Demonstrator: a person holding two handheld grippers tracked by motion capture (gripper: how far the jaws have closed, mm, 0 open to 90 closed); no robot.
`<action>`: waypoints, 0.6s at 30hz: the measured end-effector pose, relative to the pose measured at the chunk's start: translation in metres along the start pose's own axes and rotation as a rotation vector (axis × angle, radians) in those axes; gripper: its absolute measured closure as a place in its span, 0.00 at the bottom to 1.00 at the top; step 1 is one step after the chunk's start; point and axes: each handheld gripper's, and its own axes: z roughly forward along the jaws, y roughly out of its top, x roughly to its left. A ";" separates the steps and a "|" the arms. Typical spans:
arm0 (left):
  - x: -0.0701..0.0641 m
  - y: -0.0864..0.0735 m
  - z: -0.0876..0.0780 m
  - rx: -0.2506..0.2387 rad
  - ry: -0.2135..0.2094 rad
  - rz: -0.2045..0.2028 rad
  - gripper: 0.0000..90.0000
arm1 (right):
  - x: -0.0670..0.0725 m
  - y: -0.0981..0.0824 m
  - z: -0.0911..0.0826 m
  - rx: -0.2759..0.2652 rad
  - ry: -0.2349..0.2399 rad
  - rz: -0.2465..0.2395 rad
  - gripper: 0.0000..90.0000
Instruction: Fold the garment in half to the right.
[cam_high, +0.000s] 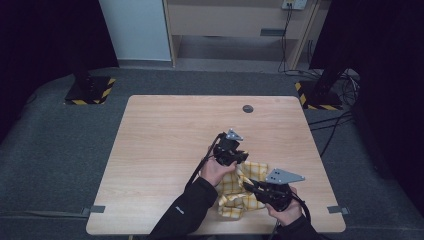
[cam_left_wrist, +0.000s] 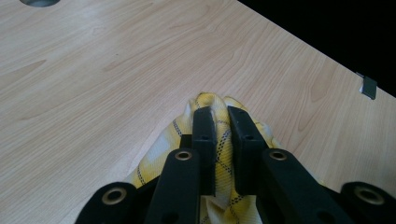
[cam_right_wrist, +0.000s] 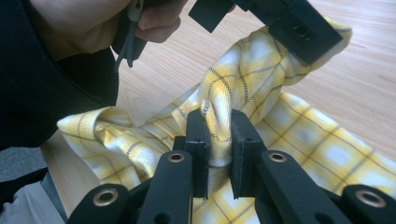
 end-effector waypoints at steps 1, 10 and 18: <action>-0.001 0.000 0.002 0.003 -0.001 0.002 0.90 | -0.002 -0.002 -0.001 0.000 -0.003 0.004 0.89; -0.011 0.003 0.020 0.019 -0.020 0.018 0.90 | -0.011 -0.017 -0.010 0.017 -0.022 0.035 0.89; -0.015 0.008 0.018 0.011 -0.024 0.025 0.91 | -0.014 -0.020 -0.017 -0.008 -0.012 0.058 0.90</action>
